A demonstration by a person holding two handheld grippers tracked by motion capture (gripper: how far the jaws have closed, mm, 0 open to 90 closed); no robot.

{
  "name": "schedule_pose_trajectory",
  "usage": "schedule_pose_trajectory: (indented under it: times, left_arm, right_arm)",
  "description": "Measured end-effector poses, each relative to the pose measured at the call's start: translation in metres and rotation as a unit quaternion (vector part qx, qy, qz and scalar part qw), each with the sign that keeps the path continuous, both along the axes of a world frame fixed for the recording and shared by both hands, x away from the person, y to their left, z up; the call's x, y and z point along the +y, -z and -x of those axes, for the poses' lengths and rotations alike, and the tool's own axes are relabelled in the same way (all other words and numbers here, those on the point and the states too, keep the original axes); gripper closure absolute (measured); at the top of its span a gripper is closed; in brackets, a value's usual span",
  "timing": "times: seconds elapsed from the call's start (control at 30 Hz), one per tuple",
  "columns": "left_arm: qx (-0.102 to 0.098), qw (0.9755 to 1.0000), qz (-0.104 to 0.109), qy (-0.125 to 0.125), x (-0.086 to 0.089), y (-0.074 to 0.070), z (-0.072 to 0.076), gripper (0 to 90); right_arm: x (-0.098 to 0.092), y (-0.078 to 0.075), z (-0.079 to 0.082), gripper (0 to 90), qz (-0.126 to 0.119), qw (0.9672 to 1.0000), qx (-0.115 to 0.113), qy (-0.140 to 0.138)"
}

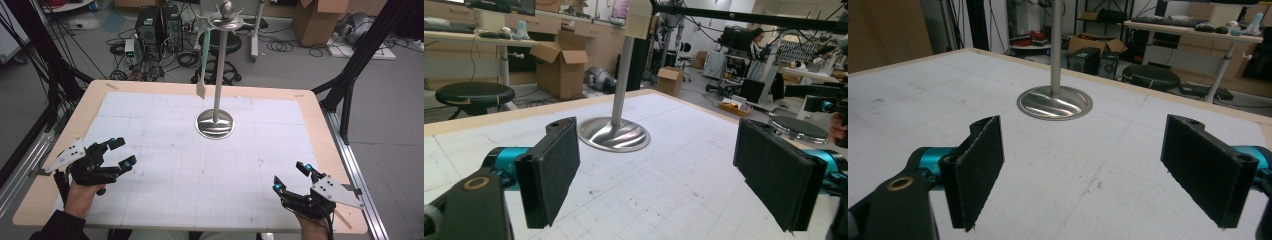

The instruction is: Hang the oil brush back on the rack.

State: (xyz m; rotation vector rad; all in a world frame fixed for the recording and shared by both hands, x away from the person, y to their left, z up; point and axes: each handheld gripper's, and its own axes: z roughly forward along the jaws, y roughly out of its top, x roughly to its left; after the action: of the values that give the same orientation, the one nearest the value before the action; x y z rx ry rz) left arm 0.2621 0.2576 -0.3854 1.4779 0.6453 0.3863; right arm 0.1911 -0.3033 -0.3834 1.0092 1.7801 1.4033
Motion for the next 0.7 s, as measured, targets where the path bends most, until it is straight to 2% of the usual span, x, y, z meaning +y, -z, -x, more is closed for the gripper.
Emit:
schedule_pose_trajectory:
  times: [0.7]
  left_arm:
    - [0.001, 1.0000, 0.001, -0.004, 0.0035, 0.0007, 0.0008, 18.9]
  right_arm:
    - [0.0014, -0.0002, 0.0005, 15.9, 0.006, 1.0000, 0.003, 0.001]
